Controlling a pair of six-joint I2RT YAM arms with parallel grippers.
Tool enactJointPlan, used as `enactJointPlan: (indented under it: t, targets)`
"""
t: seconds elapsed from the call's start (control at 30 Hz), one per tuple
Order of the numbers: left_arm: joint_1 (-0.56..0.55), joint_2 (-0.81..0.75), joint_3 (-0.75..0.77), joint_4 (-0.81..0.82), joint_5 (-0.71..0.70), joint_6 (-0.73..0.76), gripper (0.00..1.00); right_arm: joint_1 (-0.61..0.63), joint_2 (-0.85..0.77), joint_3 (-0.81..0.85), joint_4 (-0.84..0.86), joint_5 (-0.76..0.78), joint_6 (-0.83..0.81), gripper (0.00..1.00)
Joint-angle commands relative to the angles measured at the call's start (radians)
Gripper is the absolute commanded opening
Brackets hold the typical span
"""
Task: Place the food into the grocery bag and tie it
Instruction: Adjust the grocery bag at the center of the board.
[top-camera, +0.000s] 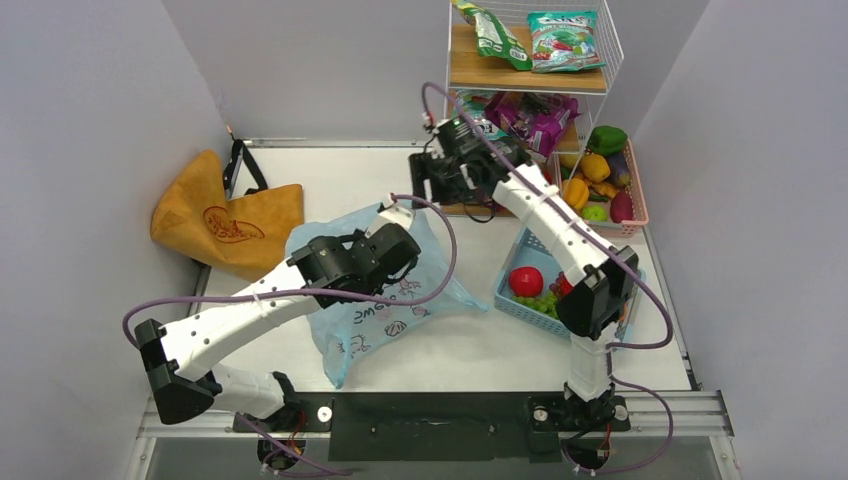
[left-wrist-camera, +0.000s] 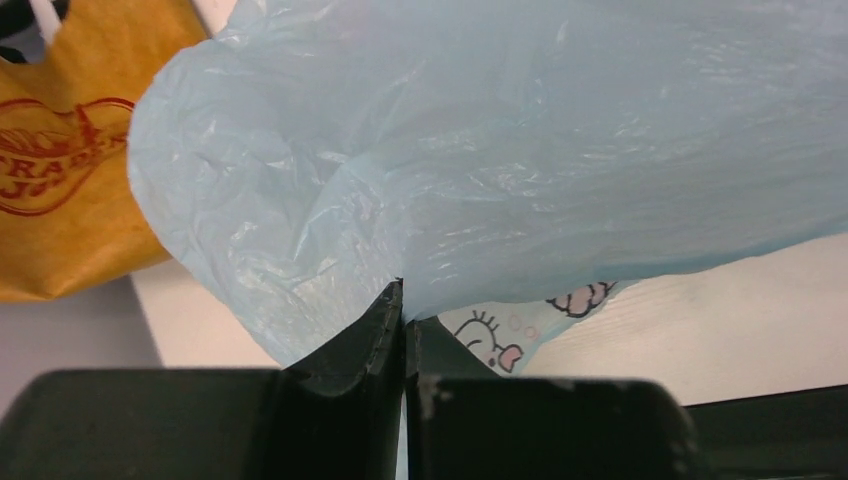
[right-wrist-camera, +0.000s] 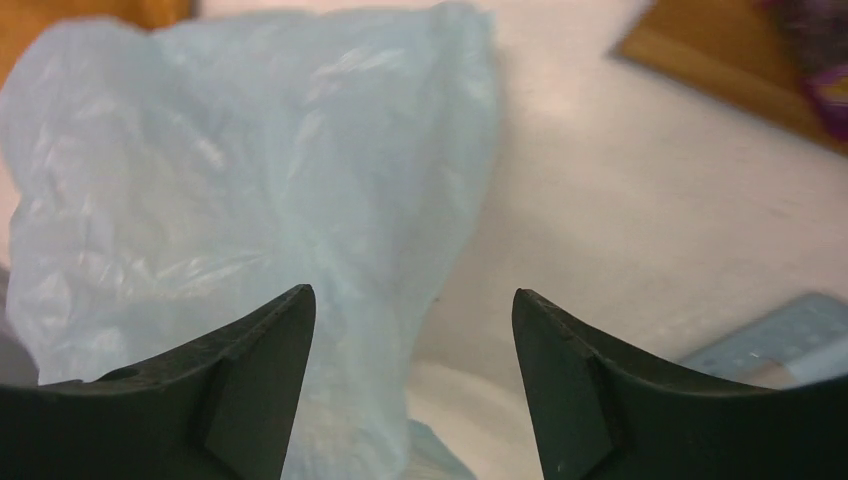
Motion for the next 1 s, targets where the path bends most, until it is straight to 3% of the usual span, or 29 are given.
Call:
enactJointPlan:
  t: [0.0, 0.13, 0.27, 0.57, 0.7, 0.97]
  targets:
    - [0.087, -0.03, 0.069, 0.058, 0.167, -0.153, 0.0, -0.09, -0.148, 0.062, 0.022, 0.166, 0.047, 0.68]
    - [0.212, -0.097, 0.029, 0.187, 0.373, -0.247, 0.0, -0.136, -0.212, 0.075, 0.032, 0.223, 0.04, 0.69]
    - [0.336, -0.14, 0.015, 0.247, 0.465, -0.359, 0.0, -0.198, -0.286, 0.057, 0.042, 0.256, 0.075, 0.68]
    - [0.424, -0.196, 0.063, 0.309, 0.474, -0.589, 0.0, -0.179, -0.478, -0.137, 0.144, 0.15, 0.103, 0.68]
    - [0.453, -0.249, 0.027, 0.354, 0.436, -0.661, 0.0, -0.111, -0.55, -0.233, 0.166, 0.133, 0.061, 0.67]
    - [0.477, -0.298, -0.097, 0.468, 0.523, -0.707, 0.0, -0.056, -0.702, -0.428, 0.22, 0.139, 0.018, 0.63]
